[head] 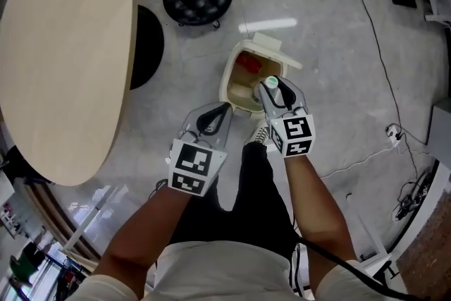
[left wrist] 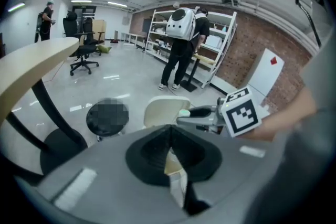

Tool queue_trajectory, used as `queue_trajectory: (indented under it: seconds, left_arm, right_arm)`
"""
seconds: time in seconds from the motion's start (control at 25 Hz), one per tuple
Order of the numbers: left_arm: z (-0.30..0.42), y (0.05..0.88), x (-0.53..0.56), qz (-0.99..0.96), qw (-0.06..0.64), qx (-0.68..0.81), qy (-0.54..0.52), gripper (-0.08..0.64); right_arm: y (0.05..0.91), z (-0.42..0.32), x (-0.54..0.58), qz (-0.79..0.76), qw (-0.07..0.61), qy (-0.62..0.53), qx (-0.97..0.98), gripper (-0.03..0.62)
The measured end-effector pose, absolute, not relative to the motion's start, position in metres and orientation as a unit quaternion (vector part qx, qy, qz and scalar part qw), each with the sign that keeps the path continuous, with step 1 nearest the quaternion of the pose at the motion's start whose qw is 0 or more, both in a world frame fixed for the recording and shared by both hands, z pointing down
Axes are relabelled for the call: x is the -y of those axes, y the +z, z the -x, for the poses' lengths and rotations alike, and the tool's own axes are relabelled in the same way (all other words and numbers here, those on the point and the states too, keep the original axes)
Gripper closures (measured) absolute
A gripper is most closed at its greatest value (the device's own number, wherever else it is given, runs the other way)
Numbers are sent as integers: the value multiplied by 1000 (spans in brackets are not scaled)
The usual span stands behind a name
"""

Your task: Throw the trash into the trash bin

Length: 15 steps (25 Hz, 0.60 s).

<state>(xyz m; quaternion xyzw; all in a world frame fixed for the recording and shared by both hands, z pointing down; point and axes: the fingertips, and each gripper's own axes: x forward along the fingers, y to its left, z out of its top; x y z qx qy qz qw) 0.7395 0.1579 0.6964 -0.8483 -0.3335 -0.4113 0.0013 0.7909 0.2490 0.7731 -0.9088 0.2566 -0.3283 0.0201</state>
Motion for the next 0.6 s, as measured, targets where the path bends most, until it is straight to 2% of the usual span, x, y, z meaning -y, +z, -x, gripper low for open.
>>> queue_trajectory:
  seconds: [0.24,0.44,0.6]
  left_arm:
    - [-732,752,-159,836,0,319,-446,554]
    - [-724,780,-152,827,15,318,-464,554]
    - [-728,795,-141,829,8,304,-469,554]
  right_arm:
    - [841,-791,-234,882,-14,-374,-287,433]
    - [895,-795,-230,863,-10,-423,-277,433]
    - [927,-800,-220,851,-45,-434,-291,433]
